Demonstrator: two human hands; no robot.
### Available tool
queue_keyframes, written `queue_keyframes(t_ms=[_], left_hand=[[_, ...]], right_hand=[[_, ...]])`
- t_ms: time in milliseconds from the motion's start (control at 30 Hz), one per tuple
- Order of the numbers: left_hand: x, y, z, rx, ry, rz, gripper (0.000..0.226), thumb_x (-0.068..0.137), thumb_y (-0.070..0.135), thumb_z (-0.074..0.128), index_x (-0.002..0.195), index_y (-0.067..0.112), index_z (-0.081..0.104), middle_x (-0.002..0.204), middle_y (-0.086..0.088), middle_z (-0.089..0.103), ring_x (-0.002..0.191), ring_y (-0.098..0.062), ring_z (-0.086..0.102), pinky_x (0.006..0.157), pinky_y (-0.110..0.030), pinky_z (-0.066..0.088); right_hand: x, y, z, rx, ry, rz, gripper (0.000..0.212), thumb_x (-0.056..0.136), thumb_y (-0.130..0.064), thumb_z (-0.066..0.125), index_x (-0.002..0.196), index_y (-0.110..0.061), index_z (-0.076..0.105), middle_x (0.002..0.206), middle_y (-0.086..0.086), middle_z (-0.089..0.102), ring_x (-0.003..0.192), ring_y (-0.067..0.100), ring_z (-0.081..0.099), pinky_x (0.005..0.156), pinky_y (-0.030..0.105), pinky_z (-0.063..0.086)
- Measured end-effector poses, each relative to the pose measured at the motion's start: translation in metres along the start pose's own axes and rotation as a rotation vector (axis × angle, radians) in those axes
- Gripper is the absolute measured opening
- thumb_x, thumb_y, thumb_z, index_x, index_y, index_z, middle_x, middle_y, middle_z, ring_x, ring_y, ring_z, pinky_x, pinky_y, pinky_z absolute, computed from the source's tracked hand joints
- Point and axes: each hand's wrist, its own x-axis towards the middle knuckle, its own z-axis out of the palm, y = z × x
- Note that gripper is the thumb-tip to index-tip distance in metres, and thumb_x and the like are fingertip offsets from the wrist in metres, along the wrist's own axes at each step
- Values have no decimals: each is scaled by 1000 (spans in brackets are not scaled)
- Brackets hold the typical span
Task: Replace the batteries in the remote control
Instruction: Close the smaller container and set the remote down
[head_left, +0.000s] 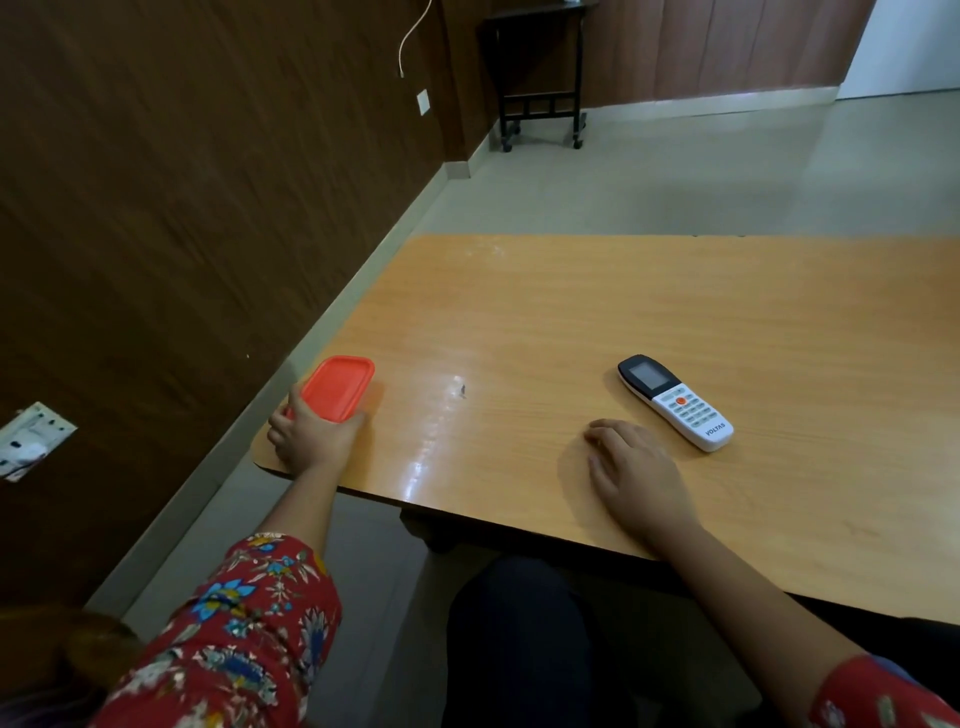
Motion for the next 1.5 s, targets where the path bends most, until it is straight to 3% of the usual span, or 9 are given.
queue_keyframes(t_ms=[100,200,400,533,700,800,1033,1300,1500], left_hand=[[-14,6,-1,60,110,129,111,62,54,78,147,26,13,153,-14,18,139,-37,19,111,-55,25],[-45,33,16,33,154,389,80,76,47,68,141,21,30,149,-12,30,137,-33,27,110,-48,27],[-130,126,89,-154,-203,697,36,87,29,59,121,18,55,132,-6,49,126,-25,42,103,-36,36],[-174,164,125,-176,-327,754,39,92,25,49,130,15,51,140,-2,48,131,-20,41,108,-32,32],[-188,167,147,112,-385,840,53,99,40,28,149,23,24,157,7,24,145,-12,18,119,-34,12],[-188,164,146,126,-380,835,51,98,40,30,147,26,29,156,8,26,144,-11,19,119,-33,13],[-187,165,145,131,-357,823,46,95,39,38,140,27,41,153,9,33,142,-13,24,116,-33,15],[-187,166,145,125,-348,815,46,95,39,39,139,27,42,152,8,34,142,-13,25,116,-34,16],[-187,165,146,132,-336,820,46,95,40,39,139,28,43,151,8,36,141,-13,27,115,-33,16]], right_hand=[[0,-1,-2,2,-10,-1,32,91,-26,52,121,-18,60,127,-6,58,121,13,48,103,28,36],[0,2,-7,52,-3,18,26,89,-21,53,113,-17,63,121,-3,61,115,14,53,99,27,40],[-12,7,-26,214,333,191,28,83,-2,56,104,-17,66,101,0,67,98,14,57,81,14,38],[-9,36,-49,47,386,328,42,75,-8,61,117,-17,61,113,3,59,103,22,50,89,32,46],[13,61,-64,19,-66,488,86,76,-41,64,147,-23,21,141,3,31,128,23,31,102,33,35],[24,65,-60,17,-88,458,73,80,-43,62,143,-24,31,133,2,37,123,22,37,94,33,41],[58,79,-61,221,69,691,58,85,-42,60,132,-13,44,122,11,45,106,32,55,82,34,42],[87,95,-51,187,187,787,54,73,-35,69,116,-8,50,115,9,42,103,29,49,80,33,45],[104,101,-49,131,177,787,54,76,-33,67,119,-5,48,119,12,41,107,30,45,81,33,42]])
